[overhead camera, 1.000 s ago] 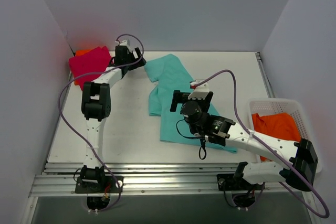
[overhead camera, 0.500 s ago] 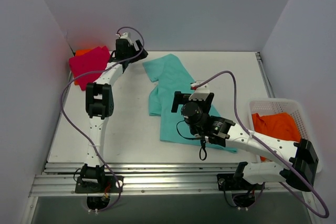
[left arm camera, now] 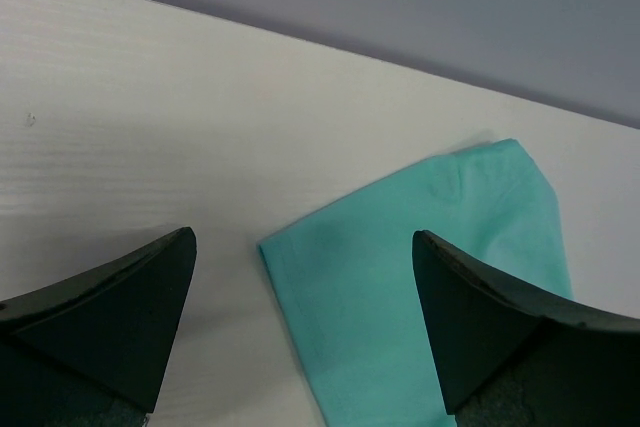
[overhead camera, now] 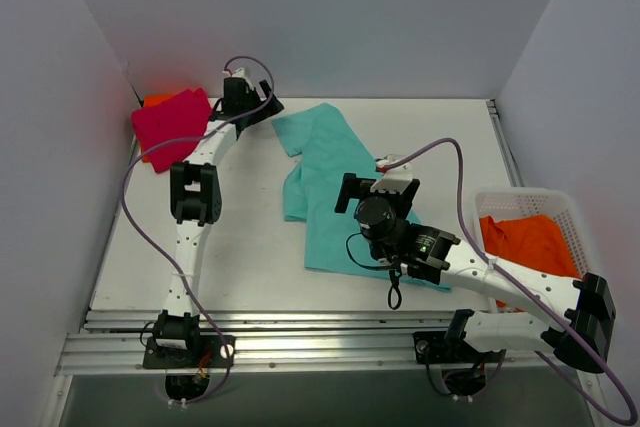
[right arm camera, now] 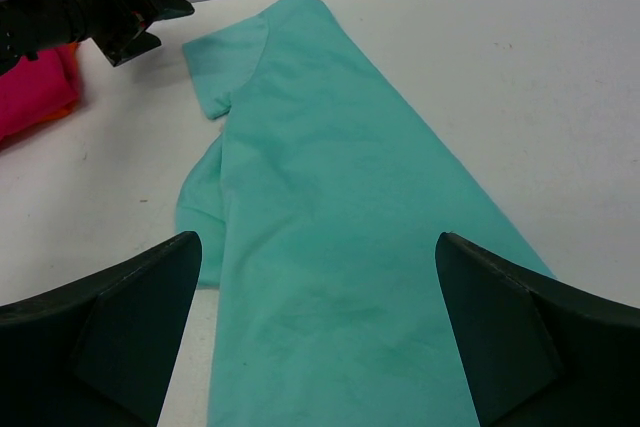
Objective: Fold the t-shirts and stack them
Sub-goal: Flatten out the tshirt
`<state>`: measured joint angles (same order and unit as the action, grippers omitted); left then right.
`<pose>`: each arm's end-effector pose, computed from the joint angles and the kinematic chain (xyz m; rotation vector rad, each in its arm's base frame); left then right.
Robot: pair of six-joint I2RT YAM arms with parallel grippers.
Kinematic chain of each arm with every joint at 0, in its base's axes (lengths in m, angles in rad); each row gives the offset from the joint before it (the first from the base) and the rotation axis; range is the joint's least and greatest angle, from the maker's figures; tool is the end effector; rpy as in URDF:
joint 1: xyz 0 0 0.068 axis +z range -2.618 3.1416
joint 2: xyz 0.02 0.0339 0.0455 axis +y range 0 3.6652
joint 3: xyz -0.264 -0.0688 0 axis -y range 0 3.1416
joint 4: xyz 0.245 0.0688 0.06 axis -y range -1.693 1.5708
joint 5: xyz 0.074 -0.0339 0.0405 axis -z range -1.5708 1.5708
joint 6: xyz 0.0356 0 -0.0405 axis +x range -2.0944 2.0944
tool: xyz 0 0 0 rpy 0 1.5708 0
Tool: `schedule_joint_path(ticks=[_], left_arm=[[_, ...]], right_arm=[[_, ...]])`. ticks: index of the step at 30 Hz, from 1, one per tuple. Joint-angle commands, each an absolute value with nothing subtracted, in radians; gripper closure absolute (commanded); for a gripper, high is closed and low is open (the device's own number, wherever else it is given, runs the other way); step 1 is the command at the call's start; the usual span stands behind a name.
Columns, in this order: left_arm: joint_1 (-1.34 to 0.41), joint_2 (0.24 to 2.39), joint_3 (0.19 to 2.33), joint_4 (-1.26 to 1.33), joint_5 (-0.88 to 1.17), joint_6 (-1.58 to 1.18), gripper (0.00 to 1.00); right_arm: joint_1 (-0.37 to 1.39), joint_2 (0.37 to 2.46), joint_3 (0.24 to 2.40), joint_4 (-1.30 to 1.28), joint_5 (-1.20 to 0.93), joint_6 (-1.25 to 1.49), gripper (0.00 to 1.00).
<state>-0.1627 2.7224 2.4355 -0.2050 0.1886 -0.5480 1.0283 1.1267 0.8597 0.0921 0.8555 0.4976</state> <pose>0.6000 -0.1053 0.1577 -0.2868 2.0946 -0.6268 0.1545 0.2042 0.3282 0.1696 1.6924 0.3974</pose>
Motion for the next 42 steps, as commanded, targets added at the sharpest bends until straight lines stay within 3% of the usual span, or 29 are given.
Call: schedule_joint_path(ticks=[1, 8, 10, 19, 22, 24, 27, 33, 42], left_arm=[[-0.158, 2.758, 2.526, -0.245, 0.227, -0.598, 0.01], [-0.181, 2.789, 2.559, -0.287, 0.229, -0.638, 0.0], [-0.186, 2.789, 2.557, -0.296, 0.229, -0.644, 0.07], [-0.219, 2.76, 2.51, -0.318, 0.207, -0.635, 0.15], [-0.224, 2.749, 2.491, -0.313, 0.19, -0.64, 0.29], [-0.224, 2.753, 2.493, -0.31, 0.187, -0.64, 0.49], [-0.224, 2.77, 2.523, -0.33, 0.193, -0.64, 0.97], [-0.219, 2.721, 2.453, -0.287, 0.192, -0.64, 0.98], [-0.193, 2.625, 2.303, -0.195, 0.233, -0.657, 0.98]], right_arm=[[1.023, 1.109, 0.856, 0.087, 0.91, 0.511, 0.0], [1.02, 1.101, 0.857, 0.075, 0.923, 0.517, 0.0], [1.02, 1.095, 0.854, 0.074, 0.928, 0.522, 0.0], [1.012, 1.081, 0.848, 0.061, 0.939, 0.538, 0.0], [1.011, 1.078, 0.848, 0.057, 0.94, 0.543, 0.0], [1.012, 1.078, 0.847, 0.058, 0.94, 0.545, 0.0], [1.012, 1.078, 0.841, 0.067, 0.934, 0.545, 0.0], [1.017, 1.139, 0.842, 0.083, 0.83, 0.589, 0.0], [1.187, 1.383, 0.845, 0.028, 0.761, 0.813, 0.0]])
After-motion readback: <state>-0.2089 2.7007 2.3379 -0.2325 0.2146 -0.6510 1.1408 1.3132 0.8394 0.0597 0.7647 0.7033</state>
